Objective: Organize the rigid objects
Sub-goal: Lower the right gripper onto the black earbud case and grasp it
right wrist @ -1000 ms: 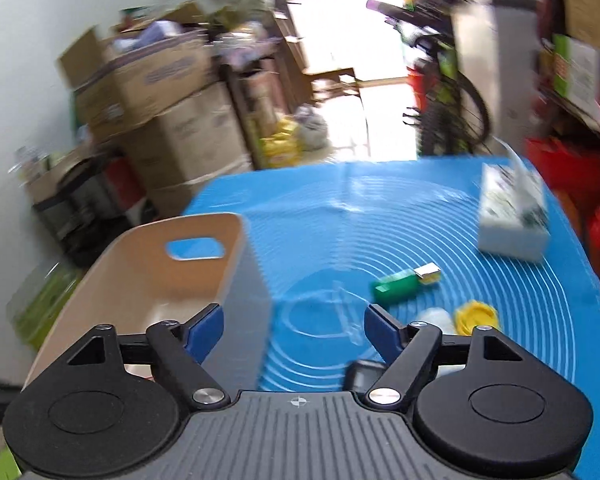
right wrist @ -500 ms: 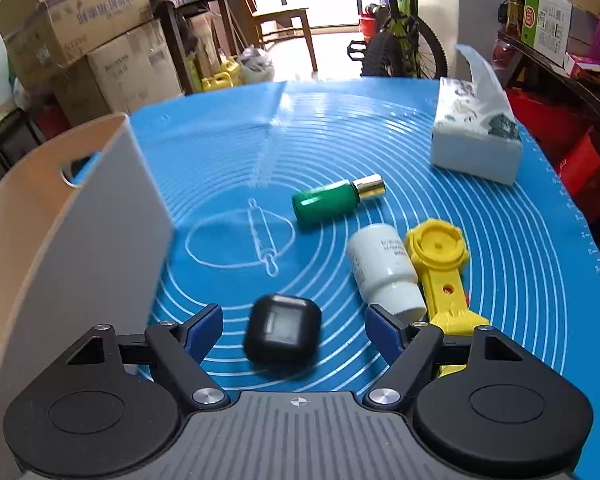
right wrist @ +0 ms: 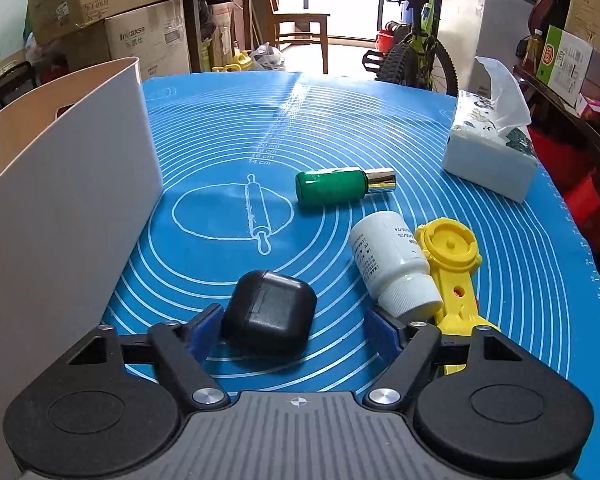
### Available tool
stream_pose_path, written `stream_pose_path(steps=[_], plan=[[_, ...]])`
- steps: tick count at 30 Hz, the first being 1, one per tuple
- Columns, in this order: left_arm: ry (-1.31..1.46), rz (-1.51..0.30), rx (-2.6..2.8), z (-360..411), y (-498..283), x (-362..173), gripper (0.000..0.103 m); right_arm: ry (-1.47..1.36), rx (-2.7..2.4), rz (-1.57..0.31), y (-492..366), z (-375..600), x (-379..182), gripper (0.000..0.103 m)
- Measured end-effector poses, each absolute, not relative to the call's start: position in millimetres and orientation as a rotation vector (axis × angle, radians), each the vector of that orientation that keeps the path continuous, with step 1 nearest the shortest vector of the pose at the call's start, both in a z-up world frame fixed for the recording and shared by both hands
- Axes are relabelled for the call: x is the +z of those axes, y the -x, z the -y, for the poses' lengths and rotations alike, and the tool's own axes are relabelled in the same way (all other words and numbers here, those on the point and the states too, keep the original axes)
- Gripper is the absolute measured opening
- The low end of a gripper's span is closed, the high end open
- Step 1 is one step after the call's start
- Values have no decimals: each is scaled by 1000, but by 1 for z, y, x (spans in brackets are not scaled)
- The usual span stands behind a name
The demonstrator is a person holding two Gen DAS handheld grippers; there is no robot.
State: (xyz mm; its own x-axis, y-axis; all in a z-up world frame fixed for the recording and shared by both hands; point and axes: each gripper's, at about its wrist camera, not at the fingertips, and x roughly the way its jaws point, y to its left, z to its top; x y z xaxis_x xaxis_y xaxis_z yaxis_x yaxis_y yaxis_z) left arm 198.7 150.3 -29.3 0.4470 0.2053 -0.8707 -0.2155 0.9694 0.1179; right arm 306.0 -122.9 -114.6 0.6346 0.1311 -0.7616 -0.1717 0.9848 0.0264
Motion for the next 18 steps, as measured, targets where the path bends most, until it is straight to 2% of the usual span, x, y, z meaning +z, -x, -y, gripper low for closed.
stream_pose_path(steps=[4,11,18], plan=[[12,-1077,260,-150,-199,-29,13,44,154,-850,-307,126,-112,52],[11,-1076,260,-151,-199,-29,13,66,150,-826,-306,126,-110,51],[11,-1076,260,-151,-199,-29,13,4,150,-742,-300,127,-79,50]])
